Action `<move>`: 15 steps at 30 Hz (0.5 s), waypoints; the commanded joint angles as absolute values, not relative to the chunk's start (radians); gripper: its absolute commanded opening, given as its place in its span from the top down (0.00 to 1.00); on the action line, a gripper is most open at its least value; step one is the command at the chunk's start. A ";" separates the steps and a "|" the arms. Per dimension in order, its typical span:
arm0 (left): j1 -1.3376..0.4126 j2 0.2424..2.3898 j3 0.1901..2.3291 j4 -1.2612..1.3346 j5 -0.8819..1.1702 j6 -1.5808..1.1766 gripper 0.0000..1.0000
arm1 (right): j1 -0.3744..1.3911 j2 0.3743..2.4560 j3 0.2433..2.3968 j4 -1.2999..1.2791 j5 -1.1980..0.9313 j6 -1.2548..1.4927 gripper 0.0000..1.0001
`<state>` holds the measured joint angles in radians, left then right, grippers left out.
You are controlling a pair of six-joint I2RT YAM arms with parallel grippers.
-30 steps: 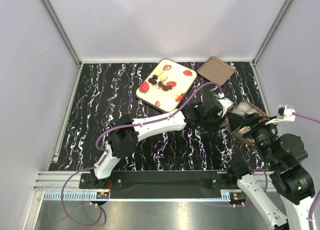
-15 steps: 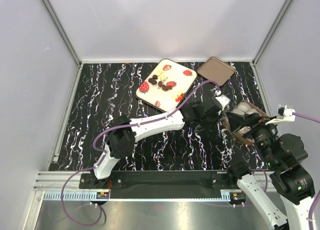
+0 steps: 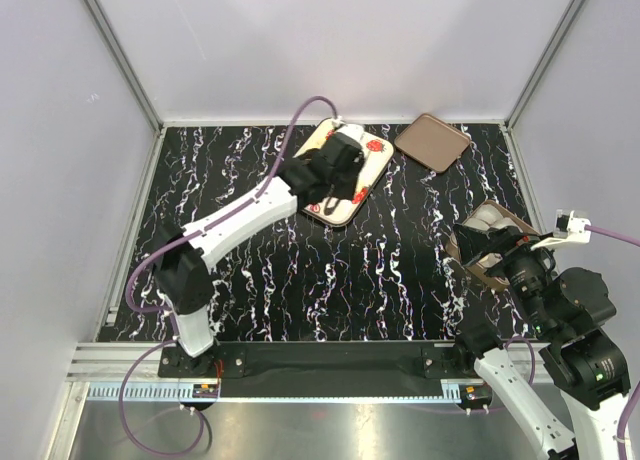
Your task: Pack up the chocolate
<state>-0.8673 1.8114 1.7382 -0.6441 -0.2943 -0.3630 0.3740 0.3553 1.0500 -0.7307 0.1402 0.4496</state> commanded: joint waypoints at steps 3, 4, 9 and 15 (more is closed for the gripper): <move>-0.764 1.758 1.612 -0.630 -0.298 -0.407 0.57 | 0.373 0.368 1.069 -0.701 0.144 0.457 0.01; -0.761 1.758 1.599 -0.629 -0.295 -0.394 0.56 | 0.373 0.370 1.071 -0.703 0.144 0.456 0.01; -0.761 1.735 1.523 -0.546 -0.236 -0.350 0.53 | 0.373 0.376 1.072 -0.698 0.144 0.454 0.01; -0.761 1.779 1.537 -0.531 -0.206 -0.341 0.53 | 0.373 0.377 1.057 -0.689 0.143 0.456 0.01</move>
<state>-0.7628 1.7950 1.5181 -0.6178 -0.2386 -0.3618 0.3740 0.3630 1.0500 -0.7300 0.1387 0.4503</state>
